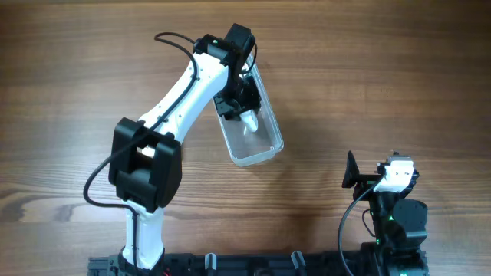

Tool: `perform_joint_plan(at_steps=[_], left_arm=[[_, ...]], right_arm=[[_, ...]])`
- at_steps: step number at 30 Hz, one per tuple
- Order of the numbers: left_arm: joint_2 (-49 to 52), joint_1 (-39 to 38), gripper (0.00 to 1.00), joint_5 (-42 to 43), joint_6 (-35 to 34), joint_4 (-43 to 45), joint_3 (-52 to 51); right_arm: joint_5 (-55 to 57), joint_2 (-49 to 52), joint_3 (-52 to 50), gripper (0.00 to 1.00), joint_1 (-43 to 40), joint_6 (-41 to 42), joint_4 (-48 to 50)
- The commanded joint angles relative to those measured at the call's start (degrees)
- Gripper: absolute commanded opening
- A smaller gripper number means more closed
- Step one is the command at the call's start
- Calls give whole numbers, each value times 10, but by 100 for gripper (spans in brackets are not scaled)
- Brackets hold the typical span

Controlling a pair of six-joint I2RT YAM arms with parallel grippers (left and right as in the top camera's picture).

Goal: Pack container
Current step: 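Open the left gripper and raise it from the container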

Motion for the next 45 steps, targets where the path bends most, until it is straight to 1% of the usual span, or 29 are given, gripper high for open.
perform_joint_plan(at_steps=[1,5,11,16,18,19,20,29,34,36,40,45], left_arm=[[4,3,45,-10,14,5,15],[4,1,42,-9,14,7,15],[4,-8,43,-9,12,22,15],[3,-9,47,-2,10,26,15],[3,-9,51,4,10,33,15],[3,-9,55,7,10,37,15],[3,-9,56,8,8,39,16],[3,-9,58,8,8,42,53],[-9,-9,59,8,7,62,59],[-20,-9,64,7,3,70,59],[-54,-5,70,-27,-30,68,59],[-105,10,75,-75,-68,50,59]], right_arm=[[-3,-6,-2,100,-3,-7,3],[-3,-6,-2,100,-3,-7,3],[-3,-6,-2,100,-3,-7,3],[-3,-6,-2,100,-3,-7,3],[-3,-6,-2,100,-3,-7,3],[-3,-6,-2,100,-3,-7,3],[-3,-6,-2,100,-3,-7,3],[-3,-6,-2,100,-3,-7,3],[-3,-6,-2,100,-3,-7,3],[-3,-6,-2,100,-3,-7,3],[-3,-6,-2,100,-3,-7,3],[-3,-6,-2,100,-3,-7,3]])
